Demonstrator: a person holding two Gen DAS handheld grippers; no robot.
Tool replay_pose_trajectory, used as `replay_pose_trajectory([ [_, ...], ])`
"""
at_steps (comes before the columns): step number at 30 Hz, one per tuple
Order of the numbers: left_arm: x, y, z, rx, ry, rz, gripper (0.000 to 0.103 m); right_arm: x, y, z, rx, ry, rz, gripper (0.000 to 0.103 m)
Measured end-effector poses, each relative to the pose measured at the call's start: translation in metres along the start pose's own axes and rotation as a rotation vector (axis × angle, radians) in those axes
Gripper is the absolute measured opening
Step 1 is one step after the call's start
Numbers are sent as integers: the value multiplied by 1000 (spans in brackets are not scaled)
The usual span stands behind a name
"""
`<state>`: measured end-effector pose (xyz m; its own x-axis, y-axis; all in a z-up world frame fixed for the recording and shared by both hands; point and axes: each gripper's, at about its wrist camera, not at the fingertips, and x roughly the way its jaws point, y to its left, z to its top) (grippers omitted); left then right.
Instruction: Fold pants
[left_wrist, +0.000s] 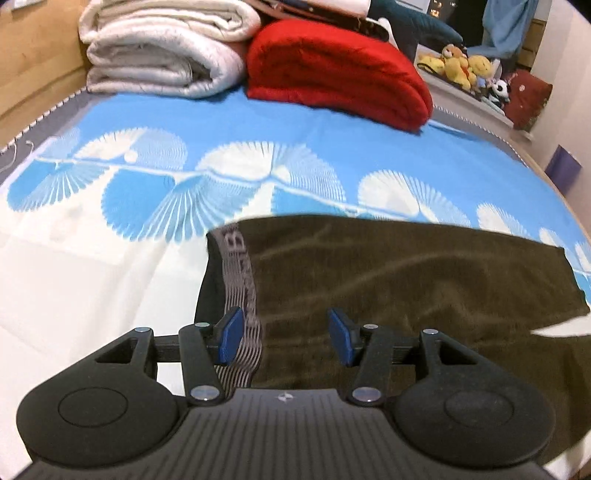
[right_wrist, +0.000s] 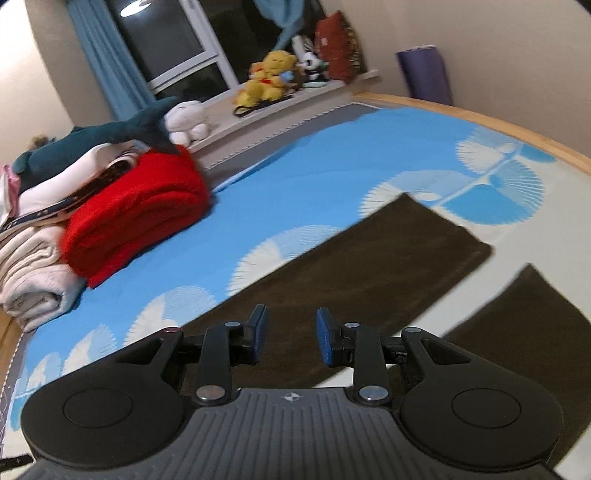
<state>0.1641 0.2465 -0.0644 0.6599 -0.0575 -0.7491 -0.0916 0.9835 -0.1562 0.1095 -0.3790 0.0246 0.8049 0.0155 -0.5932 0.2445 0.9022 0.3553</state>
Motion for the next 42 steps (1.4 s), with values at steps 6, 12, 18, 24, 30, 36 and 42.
replay_pose_trajectory([
  [6, 12, -20, 20, -2, 31, 23, 0, 29, 43, -7, -19, 67, 38, 30],
  [12, 52, -43, 43, 37, 32, 21, 1, 45, 73, -7, -96, 106, 60, 18],
  [18, 111, -39, 79, 92, -47, 73, 3, 57, 79, -5, -117, 142, 82, 18],
  [24, 171, -26, 84, 74, 29, 85, 43, 61, 65, 2, -144, 125, 42, 18],
  [30, 201, -35, 86, 190, 3, 130, 70, 72, 43, 11, -116, 132, -13, 19],
  [36, 225, -34, 80, 231, 87, 110, 41, 79, 41, 9, -138, 144, -29, 19],
  [42, 201, -54, 81, 355, 43, 121, 12, 81, 33, 11, -138, 153, -57, 19],
])
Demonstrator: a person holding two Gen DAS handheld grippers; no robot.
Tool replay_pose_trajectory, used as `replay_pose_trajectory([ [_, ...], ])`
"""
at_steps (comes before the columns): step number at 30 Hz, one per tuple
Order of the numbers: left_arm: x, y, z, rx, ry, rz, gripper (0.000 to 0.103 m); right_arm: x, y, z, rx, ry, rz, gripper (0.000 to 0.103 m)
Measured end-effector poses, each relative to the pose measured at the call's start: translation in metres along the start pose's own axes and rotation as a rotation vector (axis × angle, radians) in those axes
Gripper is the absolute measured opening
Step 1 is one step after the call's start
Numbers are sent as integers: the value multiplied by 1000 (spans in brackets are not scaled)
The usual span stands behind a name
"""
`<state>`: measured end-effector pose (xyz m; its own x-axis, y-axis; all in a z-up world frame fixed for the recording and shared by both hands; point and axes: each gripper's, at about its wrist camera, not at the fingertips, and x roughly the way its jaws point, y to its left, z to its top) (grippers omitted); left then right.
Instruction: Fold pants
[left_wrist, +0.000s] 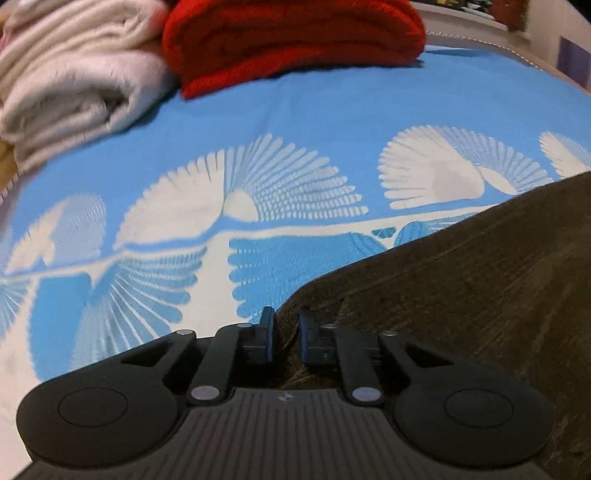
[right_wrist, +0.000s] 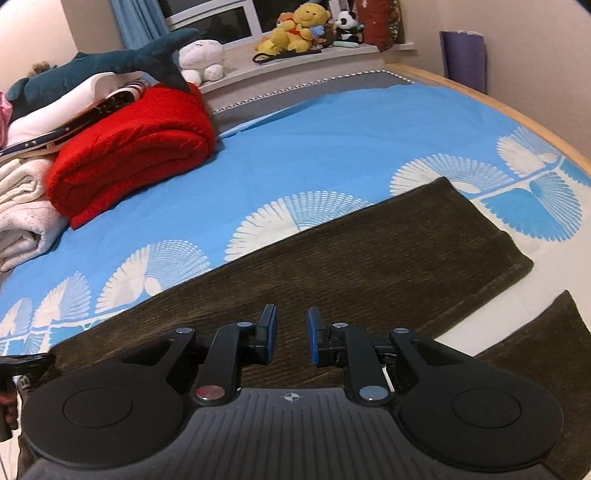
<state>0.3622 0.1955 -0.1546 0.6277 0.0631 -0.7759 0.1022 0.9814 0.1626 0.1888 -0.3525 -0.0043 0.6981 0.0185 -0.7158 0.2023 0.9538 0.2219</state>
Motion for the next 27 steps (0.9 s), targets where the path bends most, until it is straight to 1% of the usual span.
replay_pose_trajectory([
  [2, -16, -4, 0, 13, -16, 7, 12, 0, -4, 0, 11, 3, -7, 19],
  [4, -40, -9, -1, 24, -32, 4, 11, 0, -8, -2, 14, 8, -20, 19],
  [7, -90, -22, -9, 96, -61, -6, 10, 0, -14, -6, 37, 32, -33, 19],
  [9, -135, -33, -23, 153, -88, -35, 9, 0, -20, -9, 60, 51, -44, 19],
  [11, -182, -45, -50, 208, -102, -87, 9, -2, -25, -13, 92, 69, -53, 19],
  [13, -216, -56, -81, 266, -104, -136, 9, -5, -28, -17, 123, 81, -53, 19],
  [14, -231, -65, -101, 307, -99, -166, 9, -7, -29, -20, 134, 87, -50, 19],
  [15, -240, -71, -120, 339, -83, -197, 9, -11, -28, -23, 143, 89, -44, 19],
  [17, -244, -81, -153, 392, -36, -252, 9, -18, -26, -28, 146, 91, -33, 19],
  [18, -242, -82, -165, 415, 0, -272, 11, -21, -25, -31, 145, 91, -29, 19],
  [19, -240, -77, -170, 392, 34, -278, 12, -23, -24, -33, 142, 93, -26, 19],
  [20, -239, -66, -170, 331, 43, -280, 14, -25, -25, -36, 143, 98, -26, 19],
  [21, -239, -46, -166, 215, 39, -283, 26, -27, -26, -38, 151, 104, -26, 19],
  [23, -237, 0, -161, -48, 40, -282, 41, -28, -32, -41, 185, 120, -18, 19],
  [24, -233, 26, -162, -205, 60, -283, 43, -27, -35, -42, 206, 127, -12, 19],
  [25, -227, 46, -165, -331, 91, -287, 43, -27, -38, -42, 225, 131, -10, 19],
  [26, -218, 64, -171, -449, 138, -286, 44, -26, -41, -41, 245, 132, -9, 19],
  [27, -207, 77, -178, -547, 196, -273, 44, -25, -45, -40, 262, 128, -7, 19],
])
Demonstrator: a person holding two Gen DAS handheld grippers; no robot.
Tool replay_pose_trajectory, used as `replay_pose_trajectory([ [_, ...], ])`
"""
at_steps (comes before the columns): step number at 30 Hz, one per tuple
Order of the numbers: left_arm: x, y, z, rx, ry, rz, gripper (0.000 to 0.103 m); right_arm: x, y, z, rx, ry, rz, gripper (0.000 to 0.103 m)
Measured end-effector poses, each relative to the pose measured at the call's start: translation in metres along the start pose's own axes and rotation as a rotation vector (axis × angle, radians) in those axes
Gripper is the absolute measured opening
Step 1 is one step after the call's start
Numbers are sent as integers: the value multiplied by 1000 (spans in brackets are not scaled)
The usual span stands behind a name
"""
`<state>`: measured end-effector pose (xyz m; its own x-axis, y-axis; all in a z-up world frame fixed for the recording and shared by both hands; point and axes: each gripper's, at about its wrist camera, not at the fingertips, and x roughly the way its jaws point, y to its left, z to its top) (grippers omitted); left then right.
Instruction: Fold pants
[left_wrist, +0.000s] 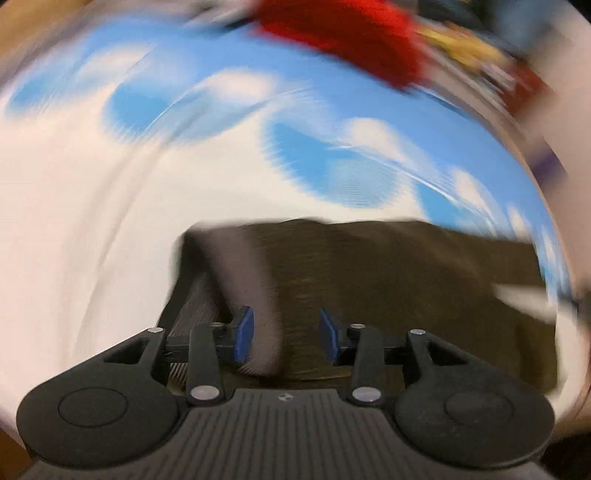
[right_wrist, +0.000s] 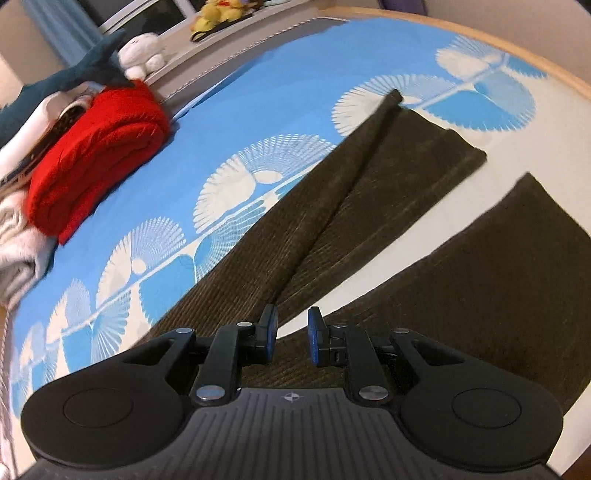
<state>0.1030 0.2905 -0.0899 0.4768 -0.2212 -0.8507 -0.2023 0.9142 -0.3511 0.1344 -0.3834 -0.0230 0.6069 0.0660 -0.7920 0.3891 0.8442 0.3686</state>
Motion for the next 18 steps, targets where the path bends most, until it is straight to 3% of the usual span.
replay_pose_trajectory([
  [2, 15, 18, 6, -110, 64, 23, 44, 1, -5, 3, 28, -16, 8, 19],
  [4, 27, 24, 10, -170, 108, -3, 54, 3, -10, 8, 62, -35, 18, 19],
  [5, 32, 23, 11, -179, 122, -12, 64, 4, -14, 10, 85, -43, 29, 19],
  [11, 50, 10, 9, -92, 174, 60, 67, 22, -34, 28, 177, -83, 58, 19],
  [18, 74, 0, 9, -21, 237, 106, 66, 80, -42, 49, 235, -21, 127, 22],
])
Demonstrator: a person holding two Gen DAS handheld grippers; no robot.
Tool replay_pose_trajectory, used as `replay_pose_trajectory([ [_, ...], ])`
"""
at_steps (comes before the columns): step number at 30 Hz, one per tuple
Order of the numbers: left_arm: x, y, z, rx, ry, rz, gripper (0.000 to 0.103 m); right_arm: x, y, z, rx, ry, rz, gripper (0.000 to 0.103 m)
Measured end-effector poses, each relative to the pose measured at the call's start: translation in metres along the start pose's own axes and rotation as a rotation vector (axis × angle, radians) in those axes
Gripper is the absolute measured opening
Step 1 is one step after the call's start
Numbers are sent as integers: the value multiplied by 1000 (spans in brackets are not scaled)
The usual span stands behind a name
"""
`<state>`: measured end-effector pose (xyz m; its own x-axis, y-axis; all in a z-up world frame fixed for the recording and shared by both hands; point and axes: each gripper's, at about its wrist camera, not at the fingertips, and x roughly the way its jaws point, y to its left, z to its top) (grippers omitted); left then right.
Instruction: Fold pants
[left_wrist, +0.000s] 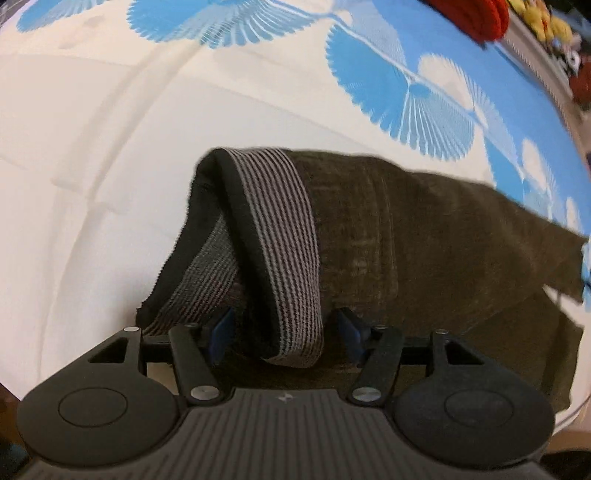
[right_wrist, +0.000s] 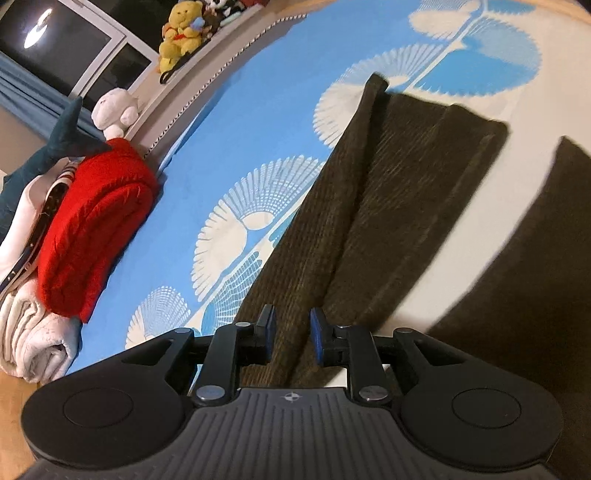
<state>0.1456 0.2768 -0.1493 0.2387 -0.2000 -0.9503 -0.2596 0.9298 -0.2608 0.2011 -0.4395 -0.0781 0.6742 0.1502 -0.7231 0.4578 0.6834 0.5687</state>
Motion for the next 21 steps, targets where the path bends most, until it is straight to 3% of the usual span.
replay_pose_trajectory([
  [2, 4, -4, 2, 23, 4, 10, 64, 18, -2, 4, 16, 23, 3, 22],
  [7, 10, -9, 3, 84, 1, 38, 46, 63, -8, 7, 48, 86, -27, 25],
  [11, 7, -13, 5, 130, -28, 48, 27, 89, -1, 3, 14, 137, -64, 25],
  [12, 5, -13, 5, 131, -33, 38, 18, 93, 1, 1, 6, 144, -77, 25],
  [16, -2, -15, 6, 148, -64, 24, 15, 98, 8, -2, -31, 126, -97, 24],
  [18, -4, -16, 6, 155, -75, 22, 14, 97, 13, -4, -63, 117, -95, 13],
  [19, -6, -16, 5, 151, -80, 19, 14, 94, 14, -4, -72, 105, -97, 3],
  [21, -11, -15, 6, 145, -103, 8, 13, 81, 12, -1, -29, 79, -64, 2],
])
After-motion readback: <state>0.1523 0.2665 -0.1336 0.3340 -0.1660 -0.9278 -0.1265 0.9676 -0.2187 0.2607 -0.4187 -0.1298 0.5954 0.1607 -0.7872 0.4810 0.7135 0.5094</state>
